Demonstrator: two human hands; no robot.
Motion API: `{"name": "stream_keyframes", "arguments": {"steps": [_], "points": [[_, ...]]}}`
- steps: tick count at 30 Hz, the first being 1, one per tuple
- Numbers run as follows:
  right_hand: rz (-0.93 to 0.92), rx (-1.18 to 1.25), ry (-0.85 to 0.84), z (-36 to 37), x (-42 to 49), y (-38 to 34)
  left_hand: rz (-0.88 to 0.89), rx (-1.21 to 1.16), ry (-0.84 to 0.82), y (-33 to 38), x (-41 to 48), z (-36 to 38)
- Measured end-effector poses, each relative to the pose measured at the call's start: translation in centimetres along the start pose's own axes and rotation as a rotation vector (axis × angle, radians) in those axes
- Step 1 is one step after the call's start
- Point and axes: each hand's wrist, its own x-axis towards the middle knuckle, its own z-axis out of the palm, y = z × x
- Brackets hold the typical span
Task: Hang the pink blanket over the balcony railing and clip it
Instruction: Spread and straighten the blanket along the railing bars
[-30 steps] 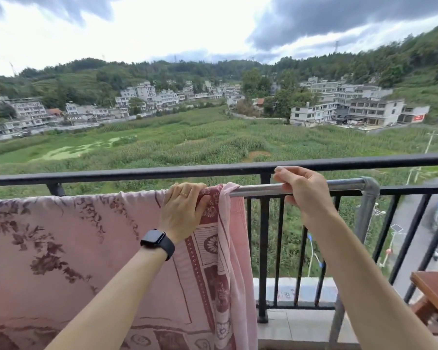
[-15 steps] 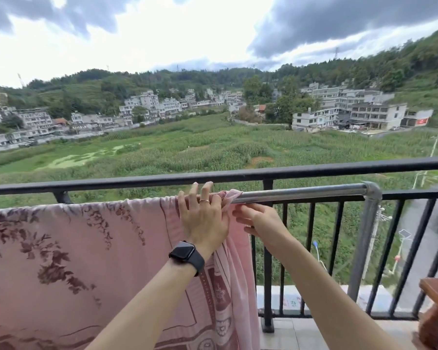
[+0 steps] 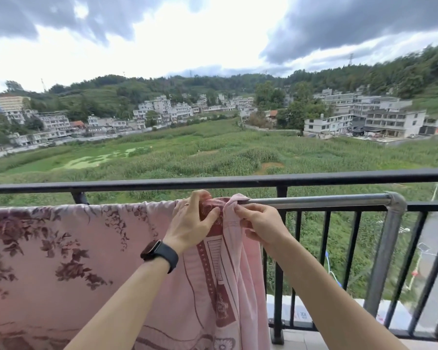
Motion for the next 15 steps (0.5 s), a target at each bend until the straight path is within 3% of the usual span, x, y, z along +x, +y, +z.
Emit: {"name": "stream_keyframes", "arguments": {"steps": [4, 6, 9, 11, 15], "points": [[-0.147, -0.042, 0.266, -3.9, -0.9, -2.7, 0.106, 0.372, 0.141, -2.3, 0.0, 0.8], [-0.252, 0.050, 0.380, -7.0, -1.9, -4.2, 0.162, 0.386, 0.202, -3.4, 0.1, 0.9], [-0.378, -0.045, 0.451, -9.7, -4.2, -3.6, 0.284, 0.380, 0.169, -3.6, -0.2, 2.1], [-0.313, 0.022, 0.379, -10.1, -5.1, -1.3, 0.244, 0.356, 0.191, -3.1, -0.6, 2.8], [0.025, 0.322, 0.220, -11.3, -4.4, 2.6, 0.129, 0.335, 0.176, -0.6, -0.7, 4.0]]}}
